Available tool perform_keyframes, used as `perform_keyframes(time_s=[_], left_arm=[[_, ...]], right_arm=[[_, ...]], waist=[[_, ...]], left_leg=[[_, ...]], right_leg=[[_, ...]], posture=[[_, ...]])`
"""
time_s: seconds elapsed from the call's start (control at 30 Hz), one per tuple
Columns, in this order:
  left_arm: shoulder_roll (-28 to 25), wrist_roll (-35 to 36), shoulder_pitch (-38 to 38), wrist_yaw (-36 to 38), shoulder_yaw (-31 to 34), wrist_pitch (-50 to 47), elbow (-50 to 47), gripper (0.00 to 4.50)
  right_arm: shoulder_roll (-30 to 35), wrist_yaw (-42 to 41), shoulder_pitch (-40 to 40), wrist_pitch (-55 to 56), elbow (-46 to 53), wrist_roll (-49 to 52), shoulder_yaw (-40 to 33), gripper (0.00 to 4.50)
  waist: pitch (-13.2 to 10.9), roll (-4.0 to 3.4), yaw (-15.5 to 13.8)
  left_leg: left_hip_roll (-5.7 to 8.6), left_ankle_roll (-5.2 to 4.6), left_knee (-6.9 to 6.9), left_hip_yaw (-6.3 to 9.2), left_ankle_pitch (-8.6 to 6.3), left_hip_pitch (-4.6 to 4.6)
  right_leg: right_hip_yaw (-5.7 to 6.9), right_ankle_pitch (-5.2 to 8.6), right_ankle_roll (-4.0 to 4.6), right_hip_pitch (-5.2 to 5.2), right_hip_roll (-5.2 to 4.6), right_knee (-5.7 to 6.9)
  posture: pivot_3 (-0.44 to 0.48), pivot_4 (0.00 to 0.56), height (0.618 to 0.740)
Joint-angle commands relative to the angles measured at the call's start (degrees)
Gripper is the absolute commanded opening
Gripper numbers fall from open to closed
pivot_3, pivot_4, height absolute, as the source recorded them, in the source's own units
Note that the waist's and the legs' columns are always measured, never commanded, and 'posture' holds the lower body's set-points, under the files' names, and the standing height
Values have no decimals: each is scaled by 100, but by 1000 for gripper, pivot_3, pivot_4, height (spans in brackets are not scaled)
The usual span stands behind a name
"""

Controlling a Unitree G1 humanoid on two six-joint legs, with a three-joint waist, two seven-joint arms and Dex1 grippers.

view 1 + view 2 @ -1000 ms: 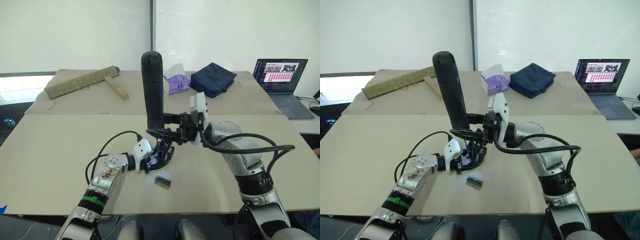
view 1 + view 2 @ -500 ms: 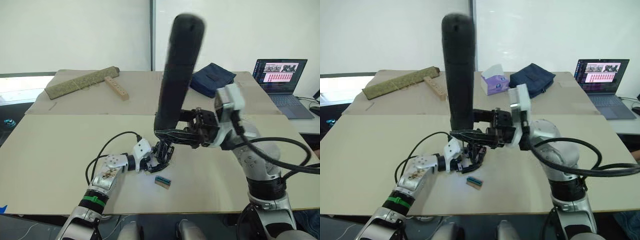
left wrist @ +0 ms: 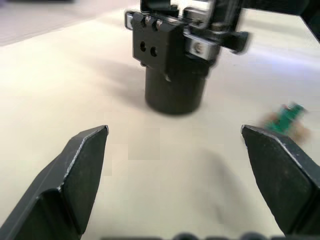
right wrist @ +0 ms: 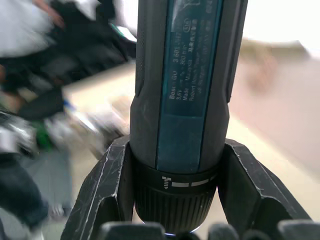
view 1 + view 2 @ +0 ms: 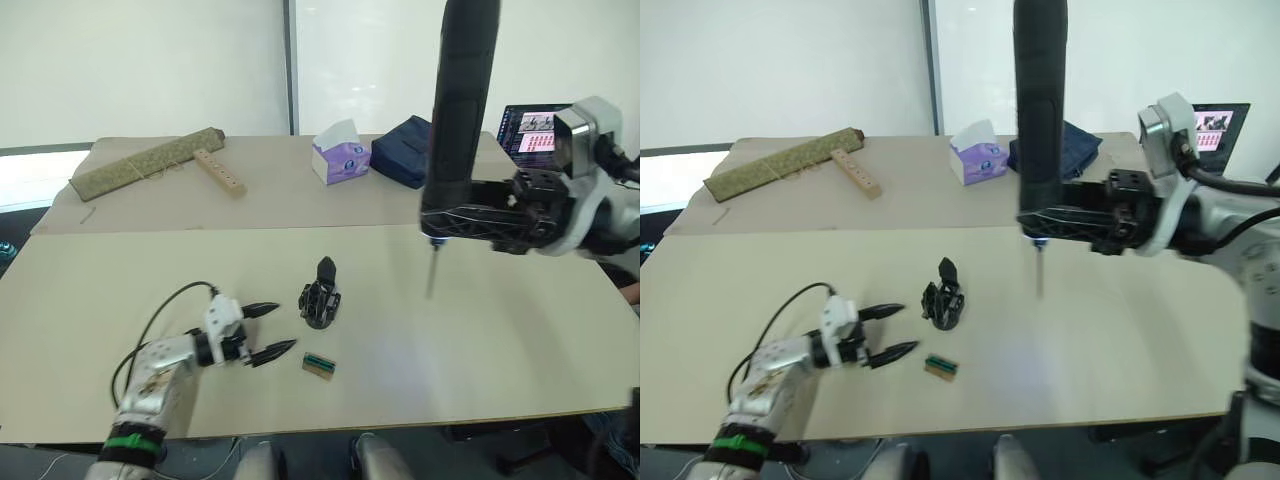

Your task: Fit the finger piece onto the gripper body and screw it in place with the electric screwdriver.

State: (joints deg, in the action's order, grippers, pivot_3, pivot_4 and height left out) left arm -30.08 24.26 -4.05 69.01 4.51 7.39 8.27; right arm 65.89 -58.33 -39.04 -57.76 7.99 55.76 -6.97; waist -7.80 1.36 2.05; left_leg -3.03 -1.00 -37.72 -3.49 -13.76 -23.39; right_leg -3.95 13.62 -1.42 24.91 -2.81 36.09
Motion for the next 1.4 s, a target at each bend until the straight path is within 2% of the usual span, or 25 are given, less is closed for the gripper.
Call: perform_keyframes(time_s=[0.03,0.17,0.27,0.4,0.6,0.67,0.73,0.87,0.9,1.07,1.17,1.23,1.3,1.4], left_arm=[[-299,623,240,224,460,-210,-660,4487],[-647,1383,542,-36,727,-1255,-1705,4487],[-906,1553,638,-161,829,-1723,-2180,4487],[-1055,1436,780,-186,1004,-1740,-2245,4487],[-1094,1309,811,-164,1045,-1621,-2217,4487],[-1111,1283,816,-131,1039,-1616,-2204,4487],[-1151,1335,842,-106,1072,-1720,-2215,4500],[-1253,1388,938,-174,1188,-1923,-2247,4500],[-1407,1467,1036,-295,1189,-2359,-2293,4500],[-1407,761,1174,-970,1283,-2101,-2259,4500],[-1426,416,1288,-1221,1425,-1912,-2117,4500],[-1428,361,1318,-1225,1495,-1819,-2070,4500],[-1402,71,1342,-1313,1561,-1414,-1818,4500],[-1284,-361,1407,-1505,1526,-877,-1465,4500]], right_arm=[[641,-273,-129,275,-241,-1345,884,1932],[544,-467,-387,-44,-1035,-2392,2132,1932],[271,-615,-403,761,-1771,-3550,3013,1932],[-369,-721,-770,1248,-2959,-4371,3472,1932],[-837,-937,-1174,1917,-4188,-5281,3686,1932],[-941,-1031,-1238,2073,-4457,-5385,3572,1932],[-949,-1195,-1290,2191,-4580,-5459,3465,2952],[-769,-1396,-1362,2358,-4620,-5532,3146,4303],[-647,-1478,-1374,2476,-4587,-5536,3037,4413],[-100,-1782,-1224,3338,-4168,-5428,2424,4413],[-152,-2240,-803,3938,-3527,-4485,1416,4413],[-481,-2311,-412,4229,-3140,-3857,731,4413],[-1295,-2210,726,4897,-2013,-3018,-19,4413],[-2305,-2165,2159,5834,-720,-2629,-214,4413]], waist=[[-3,0,-10],[-16,-8,6],[-23,0,-1],[-43,-24,-7],[-55,-13,17],[-57,-6,12],[-60,8,9],[-60,8,8],[-61,7,8],[-75,-12,-24],[-76,-9,0],[-79,-4,25],[-82,13,26],[-58,54,-20]], left_leg=[[5,0,-2,-3,0,-11],[28,0,-11,-23,0,-39],[39,0,-13,-29,0,-44],[51,-1,-14,-36,1,-44],[46,3,-17,-57,4,-31],[46,4,-18,-58,5,-19],[47,4,-21,-61,5,-4],[48,4,-26,-67,5,4],[47,4,-26,-68,5,5],[47,4,-26,-69,5,-2],[41,5,-25,-75,4,4],[31,5,-24,-76,4,13],[23,5,-22,-73,5,30],[4,8,-14,-43,2,66]], right_leg=[[1,-2,-10,11,-11,0],[-6,-11,-58,27,-44,-10],[-6,-18,-75,25,-55,-23],[-6,-18,-81,26,-53,-20],[0,-21,-77,19,-28,-3],[1,-22,-75,8,-28,-3],[0,-23,-75,-9,-29,-4],[-1,-25,-78,-18,-37,-4],[-1,-25,-78,-18,-36,-3],[-1,-22,-79,-4,-37,2],[-2,-23,-77,-5,-31,3],[-2,-25,-74,-14,-23,3],[0,-27,-71,-35,-16,1],[7,-19,-60,-82,17,1]], posture=[[0,150,740],[0,150,740],[0,150,740],[0,150,740],[0,150,740],[0,150,740],[0,150,740],[0,150,740],[0,150,740],[0,150,740],[0,150,740],[0,150,740],[0,150,740],[0,150,740]])
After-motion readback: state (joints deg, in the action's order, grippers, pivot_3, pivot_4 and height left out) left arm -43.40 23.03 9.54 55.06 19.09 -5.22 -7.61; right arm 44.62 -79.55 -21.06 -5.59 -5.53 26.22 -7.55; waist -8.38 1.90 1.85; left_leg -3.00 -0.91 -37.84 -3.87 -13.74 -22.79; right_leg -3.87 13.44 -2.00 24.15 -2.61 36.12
